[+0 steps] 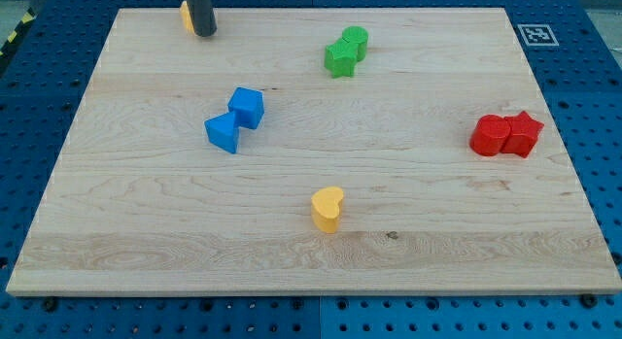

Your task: Push the yellow hexagon to the top left

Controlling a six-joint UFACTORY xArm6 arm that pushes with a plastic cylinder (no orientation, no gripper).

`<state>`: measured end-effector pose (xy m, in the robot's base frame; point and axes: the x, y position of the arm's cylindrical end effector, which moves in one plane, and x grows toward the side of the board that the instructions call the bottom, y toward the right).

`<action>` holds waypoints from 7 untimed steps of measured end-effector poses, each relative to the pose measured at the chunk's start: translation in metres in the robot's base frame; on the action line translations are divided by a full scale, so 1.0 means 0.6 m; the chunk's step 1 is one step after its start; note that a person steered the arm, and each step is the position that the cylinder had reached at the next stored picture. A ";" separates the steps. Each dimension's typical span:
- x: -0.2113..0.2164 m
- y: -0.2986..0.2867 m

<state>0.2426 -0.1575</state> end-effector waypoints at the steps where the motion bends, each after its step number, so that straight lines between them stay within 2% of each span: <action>1: 0.020 0.083; 2: -0.013 0.118; 3: -0.070 0.063; 6: -0.085 -0.037; 7: -0.085 -0.020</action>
